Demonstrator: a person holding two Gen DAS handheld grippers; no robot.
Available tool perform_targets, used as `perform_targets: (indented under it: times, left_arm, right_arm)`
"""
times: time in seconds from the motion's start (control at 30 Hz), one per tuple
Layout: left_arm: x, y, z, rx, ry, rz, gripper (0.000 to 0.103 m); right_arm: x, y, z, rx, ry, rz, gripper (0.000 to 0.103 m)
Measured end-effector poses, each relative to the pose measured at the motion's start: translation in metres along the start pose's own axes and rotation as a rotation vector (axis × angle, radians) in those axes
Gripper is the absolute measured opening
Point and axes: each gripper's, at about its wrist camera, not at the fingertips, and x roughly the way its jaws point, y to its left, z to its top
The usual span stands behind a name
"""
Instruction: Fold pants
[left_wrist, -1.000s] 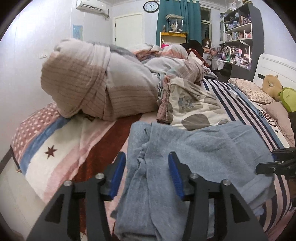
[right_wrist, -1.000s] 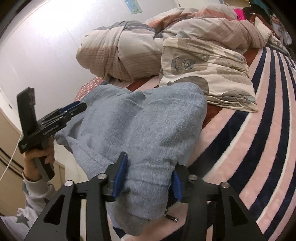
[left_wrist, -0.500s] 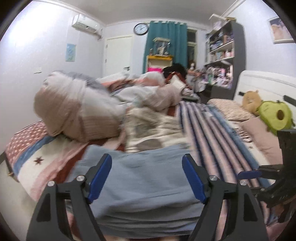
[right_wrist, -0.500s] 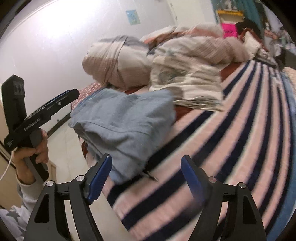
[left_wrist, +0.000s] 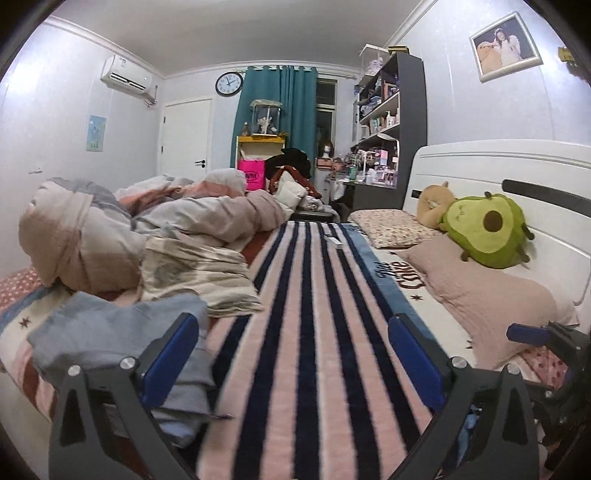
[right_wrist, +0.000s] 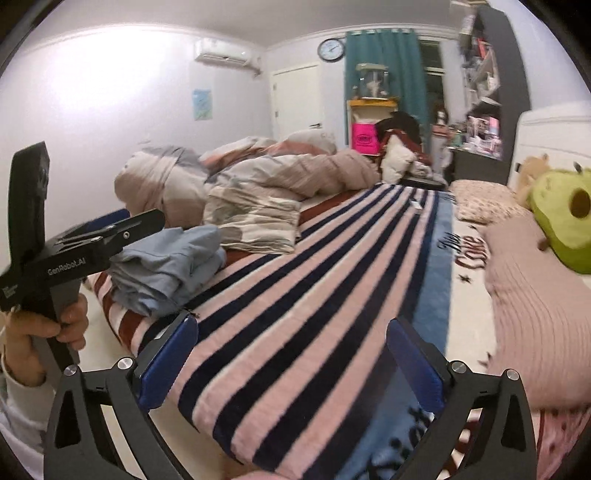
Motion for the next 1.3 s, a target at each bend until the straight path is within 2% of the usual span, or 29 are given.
perform_targets:
  times: [0.07,0.13,0.23,0.5,0.83,1.3]
  left_arm:
    - [-0.002,-0.007,-0.004,0.008,0.002,0.009,0.101]
    - [-0.002,-0.014,-0.006,0.025,0.015,0.022,0.101]
    - [-0.003,-0.019,-0.008,0.033,0.024,0.029,0.101]
    - [-0.011,-0.027,-0.012,0.042,0.025,0.024,0.101]
    - [-0.014,-0.032,-0.010,0.049,0.018,-0.003,0.101]
    - [-0.018,-0.036,-0.009,0.049,0.008,-0.011,0.102]
  right_arm:
    - [-0.013,-0.005,-0.002,0.015,-0.060,-0.033,0.102]
    - [-0.021,-0.008,-0.005,0.022,-0.091,-0.015,0.102]
    - [-0.021,-0.010,-0.009,0.016,-0.087,-0.076,0.102]
    - [-0.030,-0.010,-0.015,0.002,-0.115,-0.133,0.102]
    - [-0.034,-0.025,-0.018,0.071,-0.132,-0.104,0.102]
    - [-0.039,-0.025,-0.018,0.087,-0.144,-0.106,0.102]
